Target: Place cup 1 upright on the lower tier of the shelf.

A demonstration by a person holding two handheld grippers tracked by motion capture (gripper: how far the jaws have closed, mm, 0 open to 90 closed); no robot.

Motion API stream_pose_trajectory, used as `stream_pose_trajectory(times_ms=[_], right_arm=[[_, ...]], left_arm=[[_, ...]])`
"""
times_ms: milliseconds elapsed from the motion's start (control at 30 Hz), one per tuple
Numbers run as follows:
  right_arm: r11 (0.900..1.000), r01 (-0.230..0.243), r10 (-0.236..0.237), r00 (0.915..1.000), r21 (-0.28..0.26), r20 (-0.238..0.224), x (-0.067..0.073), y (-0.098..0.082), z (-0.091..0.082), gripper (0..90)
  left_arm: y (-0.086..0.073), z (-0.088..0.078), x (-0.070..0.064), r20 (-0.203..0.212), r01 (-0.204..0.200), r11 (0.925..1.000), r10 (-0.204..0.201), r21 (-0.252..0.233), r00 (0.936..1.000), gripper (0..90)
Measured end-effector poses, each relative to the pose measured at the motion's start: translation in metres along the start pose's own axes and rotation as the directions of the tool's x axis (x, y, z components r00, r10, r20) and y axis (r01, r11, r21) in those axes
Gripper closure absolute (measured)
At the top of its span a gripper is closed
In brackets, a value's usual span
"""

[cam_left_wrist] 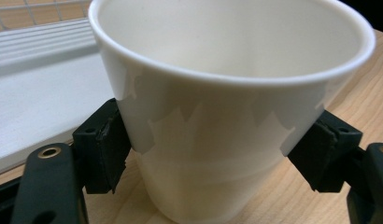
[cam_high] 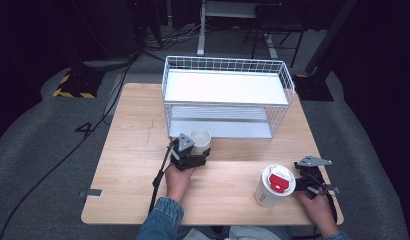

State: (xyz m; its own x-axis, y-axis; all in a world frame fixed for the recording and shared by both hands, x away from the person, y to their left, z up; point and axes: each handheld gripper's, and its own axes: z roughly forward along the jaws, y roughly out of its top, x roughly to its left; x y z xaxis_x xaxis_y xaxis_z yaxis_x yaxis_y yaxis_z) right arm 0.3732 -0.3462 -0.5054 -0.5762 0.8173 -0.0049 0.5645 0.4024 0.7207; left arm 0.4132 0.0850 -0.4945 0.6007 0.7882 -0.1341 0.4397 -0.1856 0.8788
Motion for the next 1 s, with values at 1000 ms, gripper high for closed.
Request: stream_pose_trajectory(times_ms=[1000], right_arm=[[1.000,-0.001,0.001,1.0000,-0.001,0.002,0.000,0.000,0.000,5.5]], left_arm=[[0.064,0.018,-0.013,0.015,-0.095,0.9952,0.096,-0.021,0.9953,22.4]])
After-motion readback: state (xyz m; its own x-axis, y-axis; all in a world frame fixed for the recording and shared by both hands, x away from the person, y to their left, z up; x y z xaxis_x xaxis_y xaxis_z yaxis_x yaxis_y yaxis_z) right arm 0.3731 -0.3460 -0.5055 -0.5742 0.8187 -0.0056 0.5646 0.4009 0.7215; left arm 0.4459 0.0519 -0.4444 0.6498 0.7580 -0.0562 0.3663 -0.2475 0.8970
